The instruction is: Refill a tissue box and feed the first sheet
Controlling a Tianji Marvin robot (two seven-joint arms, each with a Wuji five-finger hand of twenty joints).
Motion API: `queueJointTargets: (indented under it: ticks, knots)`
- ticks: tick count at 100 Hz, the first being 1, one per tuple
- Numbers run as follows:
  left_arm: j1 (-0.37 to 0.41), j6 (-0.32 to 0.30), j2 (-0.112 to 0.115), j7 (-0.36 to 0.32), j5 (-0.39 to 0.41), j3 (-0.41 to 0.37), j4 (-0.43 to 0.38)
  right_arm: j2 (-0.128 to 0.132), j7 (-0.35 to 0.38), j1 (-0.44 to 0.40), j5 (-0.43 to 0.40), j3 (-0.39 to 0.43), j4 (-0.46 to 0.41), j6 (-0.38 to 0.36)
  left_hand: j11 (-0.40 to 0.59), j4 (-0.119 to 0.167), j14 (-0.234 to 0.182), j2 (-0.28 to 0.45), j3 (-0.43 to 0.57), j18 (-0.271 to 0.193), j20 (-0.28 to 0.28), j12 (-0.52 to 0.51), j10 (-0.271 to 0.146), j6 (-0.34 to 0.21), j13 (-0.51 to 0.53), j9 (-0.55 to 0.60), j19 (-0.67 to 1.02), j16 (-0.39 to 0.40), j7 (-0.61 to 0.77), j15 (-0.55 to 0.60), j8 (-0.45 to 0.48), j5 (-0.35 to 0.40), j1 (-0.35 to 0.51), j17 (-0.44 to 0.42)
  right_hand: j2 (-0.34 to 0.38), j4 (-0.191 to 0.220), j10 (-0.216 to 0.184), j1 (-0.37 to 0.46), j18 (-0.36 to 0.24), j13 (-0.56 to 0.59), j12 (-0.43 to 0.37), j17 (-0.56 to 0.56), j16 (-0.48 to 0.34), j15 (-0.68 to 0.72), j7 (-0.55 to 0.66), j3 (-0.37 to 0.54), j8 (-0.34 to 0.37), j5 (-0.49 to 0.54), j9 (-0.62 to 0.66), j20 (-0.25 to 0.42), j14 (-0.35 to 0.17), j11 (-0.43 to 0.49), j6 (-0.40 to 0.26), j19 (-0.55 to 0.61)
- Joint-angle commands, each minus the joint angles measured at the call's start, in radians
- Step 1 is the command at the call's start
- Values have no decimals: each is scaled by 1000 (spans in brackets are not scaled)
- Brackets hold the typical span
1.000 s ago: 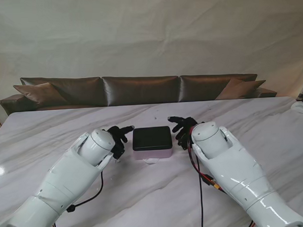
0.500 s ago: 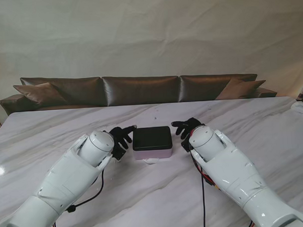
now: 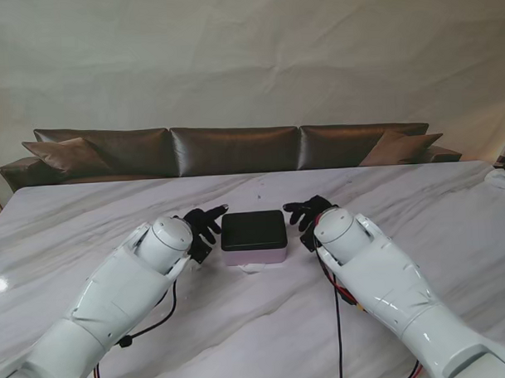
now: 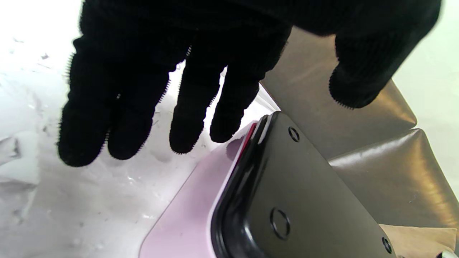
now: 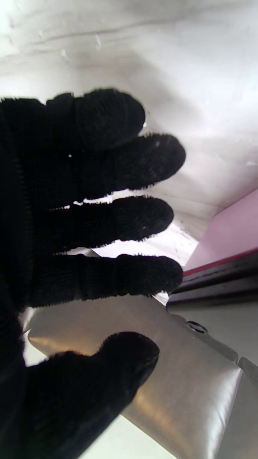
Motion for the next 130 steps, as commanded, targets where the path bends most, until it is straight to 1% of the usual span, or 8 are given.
queueJointTargets:
  ticks: [1, 49, 59, 62, 67, 72, 111, 130]
  knots:
    - [-5, -6, -7, -14, -4, 3, 5, -6, 19, 4, 2, -5, 7, -8, 37, 30, 17, 41, -42, -69, 24, 13, -26, -33, -9, -1, 482, 13, 12, 27, 16, -16, -22, -15, -19, -36, -44, 16, -67, 40, 24, 4, 16, 45, 28, -1, -10, 29, 30, 22, -7, 33, -60, 53]
    - [-10, -63, -27, -19, -75, 5, 51, -12, 32, 9, 19, -35, 24, -42, 68, 36, 25, 36, -51, -70, 33, 26, -7, -20, 25, 23, 490, 20, 12, 53, 16, -12, -8, 11, -44, -35, -49, 69, -74, 34, 39, -4, 18, 45, 60, 11, -40, 11, 24, 23, -13, 43, -69, 48]
    - [-6, -67, -30, -15, -85, 5, 46, -12, 35, 8, 20, -39, 20, -44, 70, 37, 27, 35, -51, -71, 33, 27, -5, -19, 22, 19, 491, 20, 10, 53, 15, -14, -6, 12, -29, 60, -48, 96, -76, 32, 47, -5, 21, 45, 94, -20, -79, -6, 20, 26, -15, 42, -68, 46]
    - [-5, -67, -30, -15, -85, 5, 45, -11, 37, 7, 19, -40, 19, -45, 70, 37, 27, 35, -51, -71, 33, 27, -5, -18, 22, 18, 491, 19, 9, 53, 14, -15, -6, 12, -54, 75, -48, 76, -76, 30, 49, -5, 22, 44, 117, 58, -97, -21, 18, 28, -17, 42, -72, 45]
    - [-5, -67, -29, -15, -85, 6, 43, -9, 41, 7, 18, -43, 17, -45, 69, 37, 24, 34, -51, -71, 33, 27, -5, -19, 21, 16, 491, 19, 9, 54, 14, -15, -5, 12, -156, -98, -48, 16, -78, 28, 52, -8, 23, 43, 164, 341, -135, -48, 14, 29, -18, 43, -82, 43]
    - [-4, -67, -29, -15, -84, 6, 41, -8, 46, 7, 16, -45, 16, -46, 70, 38, 24, 34, -49, -71, 32, 27, -6, -21, 23, 16, 491, 19, 9, 55, 14, -15, -3, 12, -195, -158, -49, 5, -78, 26, 54, -9, 23, 42, 171, 419, -141, -54, 12, 29, -20, 46, -82, 42]
    - [-27, -60, -19, -64, -59, 28, 79, -11, 50, 15, 7, -61, 45, -55, 150, 66, 6, -16, 56, -133, 33, 62, -70, -124, 74, 43, 582, 34, 314, 123, 173, -71, 21, 69, -240, -169, -66, 14, -92, 28, 74, -9, 27, 48, 191, 450, -127, -42, 17, 32, -35, 79, -117, 43]
    - [-53, -76, -27, -82, -55, 49, 134, -13, 47, 19, -2, -69, 55, -58, 248, 62, 17, -23, 69, -216, 61, 108, -104, -183, 106, 69, 731, 116, 490, 224, 305, -74, 36, 113, -236, -171, -79, 22, -98, 44, 88, 4, 28, 54, 207, 424, -120, -14, 39, 35, -43, 101, -130, 48]
